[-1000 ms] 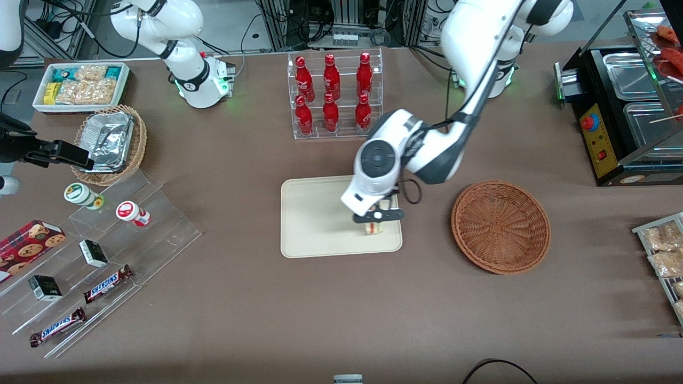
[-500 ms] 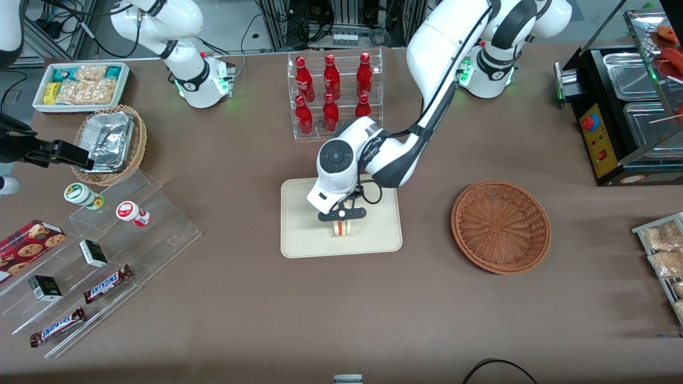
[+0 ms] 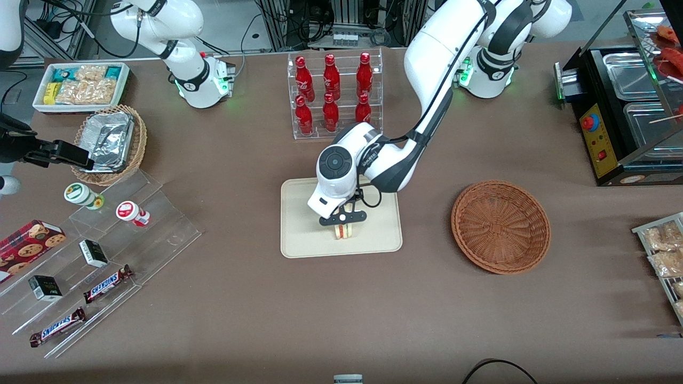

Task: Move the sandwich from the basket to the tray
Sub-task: 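Lower the sandwich onto the tray and open the left gripper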

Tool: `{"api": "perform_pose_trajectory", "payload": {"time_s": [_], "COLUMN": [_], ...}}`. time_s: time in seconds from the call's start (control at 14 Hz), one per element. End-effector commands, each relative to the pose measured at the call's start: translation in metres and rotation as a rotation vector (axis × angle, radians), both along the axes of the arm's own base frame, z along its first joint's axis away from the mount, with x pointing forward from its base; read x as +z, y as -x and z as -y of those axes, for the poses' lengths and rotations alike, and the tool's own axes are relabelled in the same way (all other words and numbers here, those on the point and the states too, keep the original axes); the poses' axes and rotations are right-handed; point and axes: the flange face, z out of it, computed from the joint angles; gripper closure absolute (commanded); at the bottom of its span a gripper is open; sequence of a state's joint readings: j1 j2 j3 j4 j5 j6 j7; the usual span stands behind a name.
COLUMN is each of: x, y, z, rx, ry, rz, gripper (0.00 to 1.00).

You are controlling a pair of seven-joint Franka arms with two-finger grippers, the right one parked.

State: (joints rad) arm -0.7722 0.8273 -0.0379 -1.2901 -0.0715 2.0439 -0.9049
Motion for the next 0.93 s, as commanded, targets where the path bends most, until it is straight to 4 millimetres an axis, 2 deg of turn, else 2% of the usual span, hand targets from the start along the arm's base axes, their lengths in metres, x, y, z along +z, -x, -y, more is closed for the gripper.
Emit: {"api": "perform_pose_trajectory", "payload": {"time_s": [0.0, 0.07, 0.14, 0.21, 0.36, 0.5, 0.86], "x": [-0.002, -0.002, -0.002, 0.000, 0.012, 0.040, 0.093], "y": [-0.003, -0.004, -0.004, -0.004, -0.006, -0.009, -0.013], "z": [0.006, 0.005, 0.005, 0.005, 0.004, 0.004, -0.001], "rx": [0.034, 0.036, 0.039, 0.041, 0.042, 0.041, 0.026], "ry": [0.001, 0.001, 0.001, 0.002, 0.009, 0.028, 0.017], "rz": [0.001, 0.000, 0.000, 0.001, 0.008, 0.027, 0.024], "gripper": [1.00, 0.65, 0.13, 0.00, 0.00, 0.00, 0.00]}}
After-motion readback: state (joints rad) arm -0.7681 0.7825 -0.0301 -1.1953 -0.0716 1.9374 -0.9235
